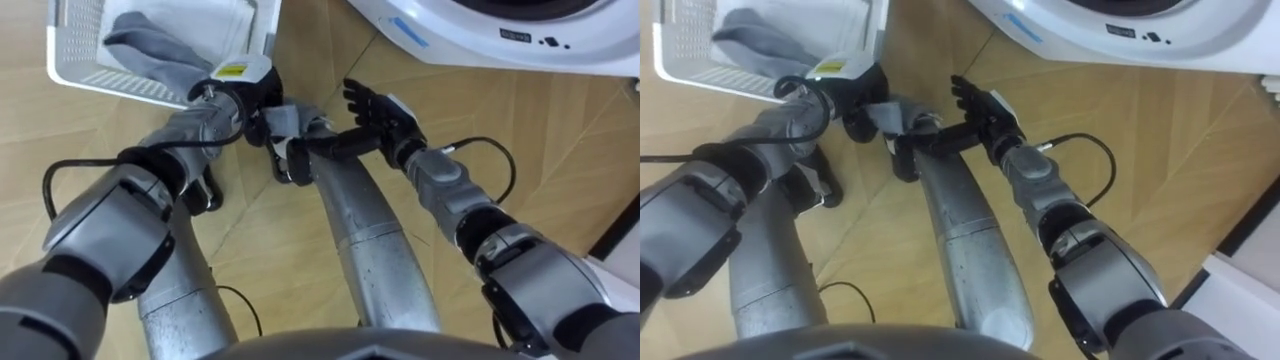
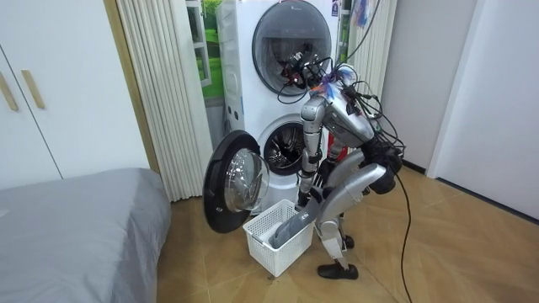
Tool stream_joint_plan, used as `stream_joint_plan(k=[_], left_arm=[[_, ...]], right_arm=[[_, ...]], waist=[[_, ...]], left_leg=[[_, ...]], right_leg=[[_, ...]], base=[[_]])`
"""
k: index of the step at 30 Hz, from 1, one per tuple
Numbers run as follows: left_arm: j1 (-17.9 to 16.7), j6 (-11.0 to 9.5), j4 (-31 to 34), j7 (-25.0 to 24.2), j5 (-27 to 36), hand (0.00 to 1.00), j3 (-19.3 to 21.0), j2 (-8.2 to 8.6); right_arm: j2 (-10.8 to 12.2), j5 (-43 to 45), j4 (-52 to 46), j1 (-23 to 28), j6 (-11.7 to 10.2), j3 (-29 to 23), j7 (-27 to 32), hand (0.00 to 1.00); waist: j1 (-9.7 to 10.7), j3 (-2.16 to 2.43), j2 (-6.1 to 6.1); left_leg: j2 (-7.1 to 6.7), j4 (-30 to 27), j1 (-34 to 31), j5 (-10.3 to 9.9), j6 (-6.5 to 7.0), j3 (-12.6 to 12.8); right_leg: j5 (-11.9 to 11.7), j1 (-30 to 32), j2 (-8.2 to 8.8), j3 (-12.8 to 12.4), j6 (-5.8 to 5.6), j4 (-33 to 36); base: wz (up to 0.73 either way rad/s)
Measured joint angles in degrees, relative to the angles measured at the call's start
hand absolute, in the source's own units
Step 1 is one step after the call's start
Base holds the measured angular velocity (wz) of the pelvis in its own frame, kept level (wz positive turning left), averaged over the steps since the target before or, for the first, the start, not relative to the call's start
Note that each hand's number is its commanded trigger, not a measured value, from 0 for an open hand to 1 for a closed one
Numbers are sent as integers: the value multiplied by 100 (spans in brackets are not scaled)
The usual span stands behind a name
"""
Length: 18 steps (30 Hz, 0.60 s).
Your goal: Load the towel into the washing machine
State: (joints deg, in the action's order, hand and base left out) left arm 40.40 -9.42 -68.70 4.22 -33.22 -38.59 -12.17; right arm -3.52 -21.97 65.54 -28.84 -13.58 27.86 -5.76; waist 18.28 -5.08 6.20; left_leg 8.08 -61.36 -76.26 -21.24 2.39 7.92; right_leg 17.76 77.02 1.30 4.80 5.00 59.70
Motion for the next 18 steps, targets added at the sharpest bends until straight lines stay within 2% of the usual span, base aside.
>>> stream_joint_plan(k=[5, 9, 12, 14, 15, 18], left_arm=[[-70, 35, -6, -1, -1, 100, -3, 9], [-195, 35, -38, 7, -5, 100, 12, 38], [-335, 22, -38, 141, -12, 100, 18, 73], [-420, 13, -37, 273, -7, 100, 23, 142], [-453, 12, -30, 305, -5, 100, 25, 165], [-601, -4, 108, 413, 9, 100, 24, 295]], right_arm=[[0, -104, 137, -22, 118, 24, -7, 0], [-3, -196, 351, 0, 119, 14, -1, 0], [-36, -213, 356, 203, 109, -2, 95, 0], [-43, -256, 477, 254, 104, -3, 116, 0], [-42, -256, 548, 258, 103, -3, 118, 0], [-128, -254, 602, 432, 104, 14, 119, 0]], waist=[[-85, 0, -1], [-185, -2, -5], [-316, 5, -32], [-464, -1, -65], [-472, 4, -83], [-635, 14, -239]], left_leg=[[4, -20, 128, 0, 2, -1], [6, 22, 399, -1, 2, -15], [6, 141, 648, 12, -7, -9], [-9, 288, 838, 60, -17, -8], [-14, 325, 896, 70, -20, -15], [-89, 566, 1241, 119, -23, -66]], right_leg=[[2, -148, -5, -1, -3, -13], [-1, -434, -20, -3, -5, -76], [-39, -685, -30, -3, -11, -207], [-90, -880, -34, 9, -12, -367], [-94, -948, -30, 21, -12, -407], [-99, -1348, 22, 97, -21, -646]], base=[[-1], [0], [-2], [0], [8], [17]])
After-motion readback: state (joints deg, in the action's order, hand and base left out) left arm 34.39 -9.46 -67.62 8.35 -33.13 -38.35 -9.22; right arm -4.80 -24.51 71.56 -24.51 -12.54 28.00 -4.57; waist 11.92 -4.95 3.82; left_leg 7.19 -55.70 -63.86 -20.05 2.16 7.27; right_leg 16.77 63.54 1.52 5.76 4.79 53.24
